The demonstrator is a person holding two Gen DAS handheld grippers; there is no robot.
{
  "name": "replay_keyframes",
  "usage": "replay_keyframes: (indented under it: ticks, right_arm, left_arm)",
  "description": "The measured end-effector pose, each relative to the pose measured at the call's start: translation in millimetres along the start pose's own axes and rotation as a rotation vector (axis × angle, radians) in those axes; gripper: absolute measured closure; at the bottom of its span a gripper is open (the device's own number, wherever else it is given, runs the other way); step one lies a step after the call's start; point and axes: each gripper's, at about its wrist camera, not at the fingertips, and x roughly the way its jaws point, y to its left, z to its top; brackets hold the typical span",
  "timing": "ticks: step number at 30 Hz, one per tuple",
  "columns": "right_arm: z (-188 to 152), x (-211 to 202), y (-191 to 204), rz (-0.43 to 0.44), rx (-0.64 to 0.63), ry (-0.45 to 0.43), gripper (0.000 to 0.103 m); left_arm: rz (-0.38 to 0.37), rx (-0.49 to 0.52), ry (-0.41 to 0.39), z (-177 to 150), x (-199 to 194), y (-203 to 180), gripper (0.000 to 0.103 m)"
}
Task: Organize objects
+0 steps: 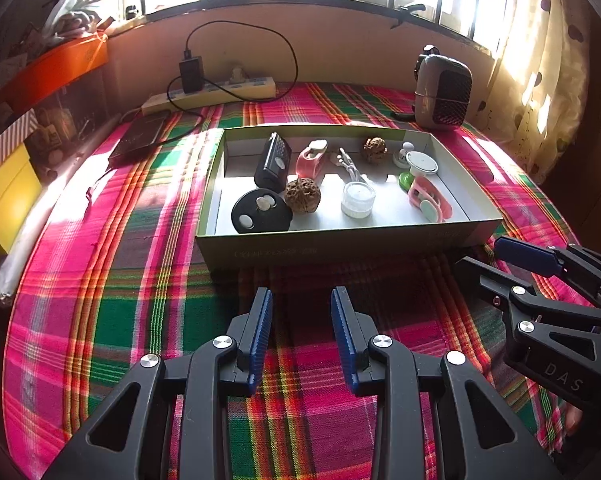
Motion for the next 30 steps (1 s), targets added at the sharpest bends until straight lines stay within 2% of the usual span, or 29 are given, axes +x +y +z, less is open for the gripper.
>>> replay_keyframes:
  ticks: [9, 19, 23, 30]
  right_arm:
    - [-17, 2, -2, -0.012, 0.027, 0.038, 0.052]
    - [-33, 4, -4, -0.052, 0.042, 0.080, 0.052]
    - [-36, 2, -2, -0.078, 0.032, 0.077, 0.052]
    - [-38, 3, -6, -0.109, 0.062, 0.064, 0.041]
  left_arm:
    - [0.018, -0.019, 0.034, -20, 2, 3, 0.074]
    - [0.030, -0.048, 0.022, -25, 0, 3, 0.074]
    - [0.050, -0.030, 0.022, -26, 0, -1, 0.074]
    - [0.061, -0.032, 0.024, -26, 1, -2, 0.074]
